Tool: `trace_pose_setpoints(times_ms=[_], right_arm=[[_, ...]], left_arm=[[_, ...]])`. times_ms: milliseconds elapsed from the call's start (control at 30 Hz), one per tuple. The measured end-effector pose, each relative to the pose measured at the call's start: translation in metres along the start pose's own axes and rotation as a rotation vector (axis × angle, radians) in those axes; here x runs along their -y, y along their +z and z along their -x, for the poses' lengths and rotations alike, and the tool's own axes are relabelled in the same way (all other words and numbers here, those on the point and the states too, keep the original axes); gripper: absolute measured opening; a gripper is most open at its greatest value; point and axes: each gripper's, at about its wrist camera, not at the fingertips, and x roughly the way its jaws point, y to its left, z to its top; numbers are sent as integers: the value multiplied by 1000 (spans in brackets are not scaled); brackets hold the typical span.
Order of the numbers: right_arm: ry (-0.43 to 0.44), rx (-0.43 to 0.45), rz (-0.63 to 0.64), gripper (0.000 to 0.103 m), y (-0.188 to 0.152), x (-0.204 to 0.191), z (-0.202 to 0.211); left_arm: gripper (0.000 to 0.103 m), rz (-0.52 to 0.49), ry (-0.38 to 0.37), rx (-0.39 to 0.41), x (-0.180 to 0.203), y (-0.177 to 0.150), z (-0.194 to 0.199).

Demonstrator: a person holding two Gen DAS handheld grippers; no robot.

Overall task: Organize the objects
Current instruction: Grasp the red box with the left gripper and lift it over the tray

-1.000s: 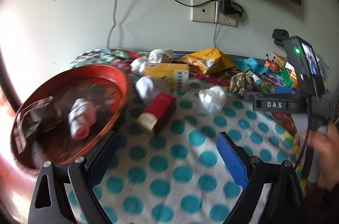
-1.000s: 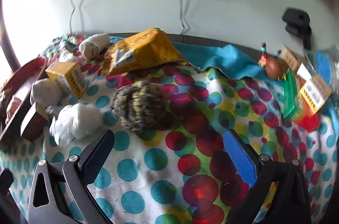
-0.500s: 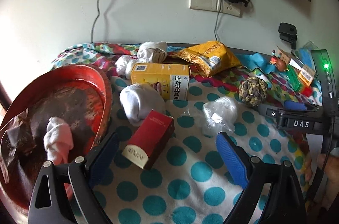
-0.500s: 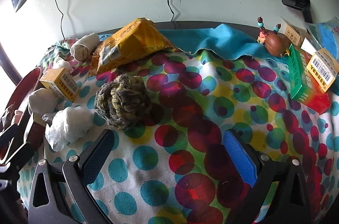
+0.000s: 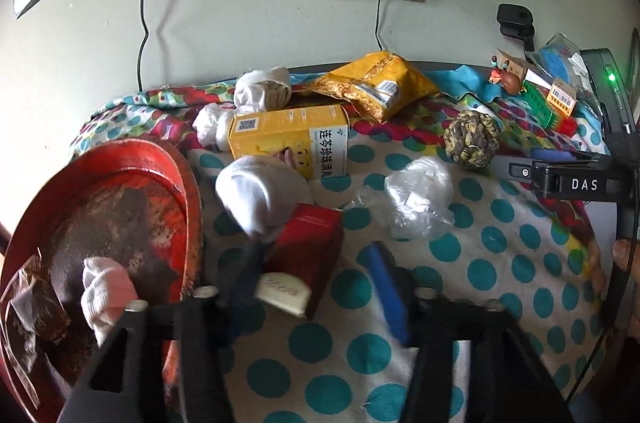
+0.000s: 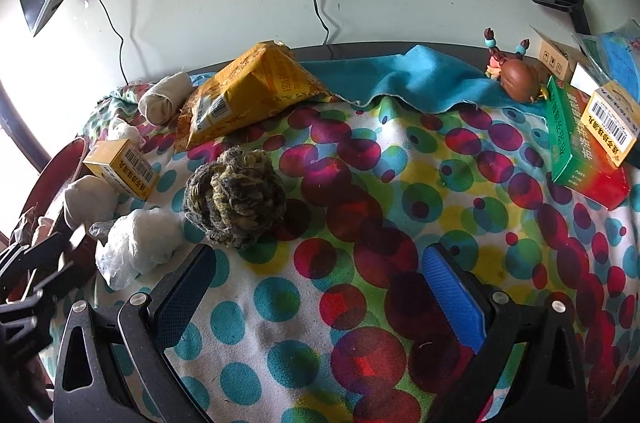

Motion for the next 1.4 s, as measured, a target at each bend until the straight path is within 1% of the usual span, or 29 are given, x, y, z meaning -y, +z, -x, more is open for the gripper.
trace_pose_setpoints(times_ms=[100,167,233,300,367,433,500,600,667,733,833,933,1000,1100,1200,1233,1400], right_arm=[[-2,0,1,103,0,0,0],[-3,-1,2,103,0,0,0],[-3,-1,2,103,0,0,-1],[-5,-1,4,103,-1,-1,-1],[-7,-1,4,103,-1,-1,-1],[-5,-1,3,103,-1,-1,-1],[-7,-1,4,103,-1,-1,-1],[-11,-3,7,103,-1,-1,-2],[-14,-4,9,103,-1,-1,-2],[-14,-4,9,103,-1,-1,-2],[-19,-7,14,103,0,-2,-2],[-23,-9,16,103,0,-3,-3],[-31,-12,22,103,0,-4,-3],[-45,-17,31,103,0,-6,-4],[-57,-21,40,103,0,-9,-5],[-60,-22,43,103,0,-9,-6],[-74,-28,54,103,0,-11,-7]], left_arm=[[43,-18,9,-24,-7,4,-4],[44,-47,12,-60,-9,7,-9],[44,-85,9,-90,-7,9,-13],[44,-100,-8,-116,-6,9,-19],[44,-108,-12,-121,-3,8,-22],[30,-114,-21,-115,1,6,-23],[30,-113,-14,-107,4,5,-22],[29,-91,-6,-88,6,1,-20],[29,-64,19,-68,8,-1,-16],[29,-13,44,-52,12,-5,-13],[29,0,98,-31,25,-11,-8],[29,39,123,-15,31,-14,0],[29,63,148,12,31,-15,10],[29,107,188,47,22,-16,26],[29,153,214,66,5,-17,38],[29,163,240,80,-3,-18,45],[29,224,293,93,-35,-17,63]])
